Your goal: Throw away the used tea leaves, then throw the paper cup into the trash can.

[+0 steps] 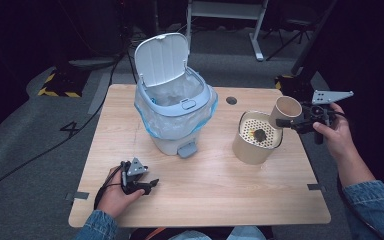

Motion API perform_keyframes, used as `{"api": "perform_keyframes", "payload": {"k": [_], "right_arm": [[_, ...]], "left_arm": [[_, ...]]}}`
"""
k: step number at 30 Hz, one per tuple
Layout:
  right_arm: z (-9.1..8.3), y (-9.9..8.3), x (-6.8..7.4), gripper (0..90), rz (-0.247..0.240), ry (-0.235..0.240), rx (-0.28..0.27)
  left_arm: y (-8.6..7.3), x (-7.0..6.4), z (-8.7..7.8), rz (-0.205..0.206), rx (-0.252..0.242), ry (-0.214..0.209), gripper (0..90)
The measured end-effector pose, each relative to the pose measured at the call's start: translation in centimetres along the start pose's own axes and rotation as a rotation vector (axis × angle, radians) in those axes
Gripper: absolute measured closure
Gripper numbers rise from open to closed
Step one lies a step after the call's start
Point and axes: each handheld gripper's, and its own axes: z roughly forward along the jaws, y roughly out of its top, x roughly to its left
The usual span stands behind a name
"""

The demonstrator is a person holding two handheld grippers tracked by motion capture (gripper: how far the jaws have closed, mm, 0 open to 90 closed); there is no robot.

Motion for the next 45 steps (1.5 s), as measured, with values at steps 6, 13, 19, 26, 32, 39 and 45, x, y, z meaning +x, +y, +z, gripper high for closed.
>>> {"api": "perform_keyframes", "payload": {"k": [6,13,19,26,32,39,45], "right_arm": [[0.3,1.0,0.3,29.0,-0.009,-0.007,-0.014],[1.8,3.3,0.8,28.9,-0.029,0.007,-0.02],[3.7,5.9,1.8,28.7,-0.038,0.038,-0.031],[6.2,9.0,2.5,28.5,-0.077,0.075,-0.034],[8.3,11.4,3.1,28.4,-0.101,0.093,-0.041],[10.9,13.8,3.6,28.3,-0.101,0.113,-0.059],[12.8,15.6,3.8,28.2,-0.098,0.111,-0.068]], "left_arm": [[0.0,0.0,0.0,0.004,-0.001,0.003,35.3],[0.0,0.0,0.0,0.004,0.001,0.003,35.3],[0.0,0.0,0.0,0.004,0.001,0.003,35.3],[0.0,0.0,0.0,0.003,0.0,0.005,35.3],[0.0,-0.1,0.0,0.002,0.0,0.007,35.3],[0.0,-0.1,0.0,0.001,-0.001,0.007,35.3],[0.0,0.0,0.0,0.001,0.0,0.006,35.4]]}}
